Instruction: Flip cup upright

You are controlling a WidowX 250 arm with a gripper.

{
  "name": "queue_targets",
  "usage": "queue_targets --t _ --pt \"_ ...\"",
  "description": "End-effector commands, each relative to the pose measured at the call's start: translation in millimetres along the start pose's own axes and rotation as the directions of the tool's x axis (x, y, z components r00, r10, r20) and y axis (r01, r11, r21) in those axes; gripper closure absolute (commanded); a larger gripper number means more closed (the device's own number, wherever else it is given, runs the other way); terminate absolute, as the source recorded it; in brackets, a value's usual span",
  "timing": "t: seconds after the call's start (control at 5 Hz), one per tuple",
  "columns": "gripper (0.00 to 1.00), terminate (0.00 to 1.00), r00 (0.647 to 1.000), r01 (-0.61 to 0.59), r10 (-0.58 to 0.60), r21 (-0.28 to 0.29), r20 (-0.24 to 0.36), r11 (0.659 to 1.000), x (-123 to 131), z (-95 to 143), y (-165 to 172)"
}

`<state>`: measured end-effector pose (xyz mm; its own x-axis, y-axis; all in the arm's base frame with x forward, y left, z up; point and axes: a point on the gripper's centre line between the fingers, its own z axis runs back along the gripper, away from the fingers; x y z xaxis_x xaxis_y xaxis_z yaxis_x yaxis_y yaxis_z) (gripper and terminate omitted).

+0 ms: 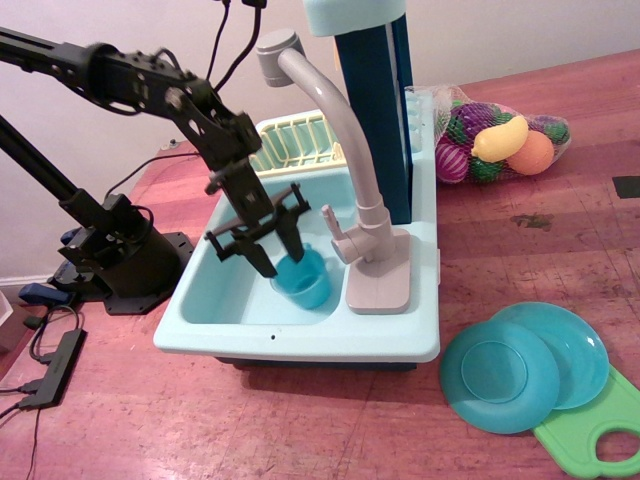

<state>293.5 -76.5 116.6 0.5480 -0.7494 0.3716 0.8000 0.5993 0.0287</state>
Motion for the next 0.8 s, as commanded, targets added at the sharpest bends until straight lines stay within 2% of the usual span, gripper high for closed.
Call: queue_targets --t 0.0,0.2,0.4,0.6 --pt "0.0 0.0 0.999 0.044 -0.046 0.084 0.019 0.995 7 29 15" --pt "0.0 0.0 0.998 0.067 -0.067 0.106 -0.012 0.992 9 54 22" --pt "0.0 0.0 0.998 0.05 -0.054 0.16 0.025 0.986 9 81 29" --pt "0.0 0.0 0.998 0.05 -0.054 0.16 0.025 0.986 9 81 29"
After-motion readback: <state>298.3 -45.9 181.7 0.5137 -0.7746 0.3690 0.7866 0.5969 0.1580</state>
